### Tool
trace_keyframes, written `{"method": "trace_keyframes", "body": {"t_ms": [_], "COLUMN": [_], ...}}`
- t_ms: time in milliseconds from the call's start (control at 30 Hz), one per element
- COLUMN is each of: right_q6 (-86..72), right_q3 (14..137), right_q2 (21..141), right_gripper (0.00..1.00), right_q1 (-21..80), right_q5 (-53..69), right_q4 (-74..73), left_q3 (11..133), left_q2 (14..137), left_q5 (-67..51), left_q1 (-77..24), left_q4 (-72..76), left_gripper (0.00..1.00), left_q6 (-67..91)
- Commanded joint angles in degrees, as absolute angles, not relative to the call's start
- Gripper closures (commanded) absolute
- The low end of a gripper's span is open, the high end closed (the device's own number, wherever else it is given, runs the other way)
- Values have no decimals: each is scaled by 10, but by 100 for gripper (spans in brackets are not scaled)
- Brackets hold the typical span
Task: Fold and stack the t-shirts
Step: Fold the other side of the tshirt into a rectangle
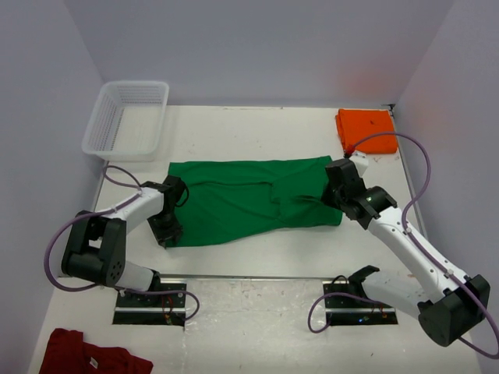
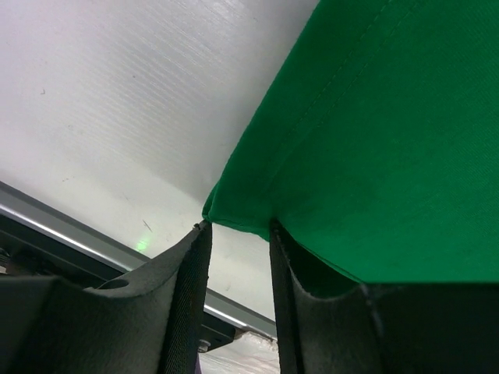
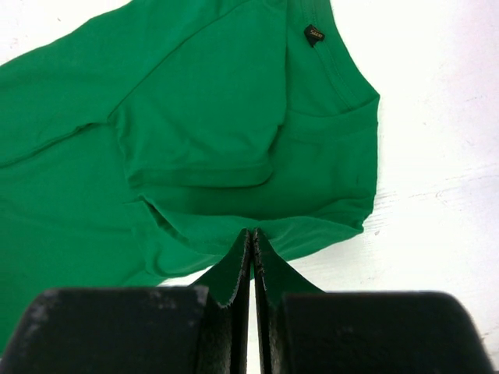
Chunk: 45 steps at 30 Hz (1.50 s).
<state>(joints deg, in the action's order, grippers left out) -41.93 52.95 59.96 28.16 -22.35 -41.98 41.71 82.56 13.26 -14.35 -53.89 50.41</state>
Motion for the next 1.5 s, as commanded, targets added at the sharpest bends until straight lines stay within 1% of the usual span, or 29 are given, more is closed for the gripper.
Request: {"method": "trace_keyframes", "body": {"t_ms": [0,133,167,233,267,600,667,700,967,1133,1267,1467], "right_q6": [-411,-413,-414,-414,-412,-415,-417,-416,-420,-423,-413,-399], "right_q3": [524,521,521,521,522,532,529,529,533,538,543,589], "right_q2": [582,581,580,576,574,579,581,582,585,587,585,623], "right_gripper": [100,100,100,100,100,100,100,100,100,100,100,100], "right_q1": [280,280,280,280,280,279,279,279,279,279,279,276], "right_q5": [-231,-229,-230,-234,-235,-227,-228,-228,-243,-254,-259,-293], "right_q4": [-414,-416,-417,-417,-417,-424,-424,-425,-432,-448,-446,-463], "left_q3": [417,409,403,396,394,383,384,384,402,424,437,437], "left_q2": [845,857,857,860,860,846,846,845,818,774,732,715], "left_q5": [150,139,133,123,121,102,98,98,97,101,118,124], "left_q1": [-144,-142,-142,-142,-142,-130,-128,-127,-127,-127,-127,-127], "left_q4": [-497,-476,-459,-449,-443,-425,-425,-428,-468,-502,-504,-483], "left_gripper": [62,64,67,67,70,85,98,100,100,100,100,100], "left_q6": [490,477,473,464,462,441,441,442,460,475,477,482]}}
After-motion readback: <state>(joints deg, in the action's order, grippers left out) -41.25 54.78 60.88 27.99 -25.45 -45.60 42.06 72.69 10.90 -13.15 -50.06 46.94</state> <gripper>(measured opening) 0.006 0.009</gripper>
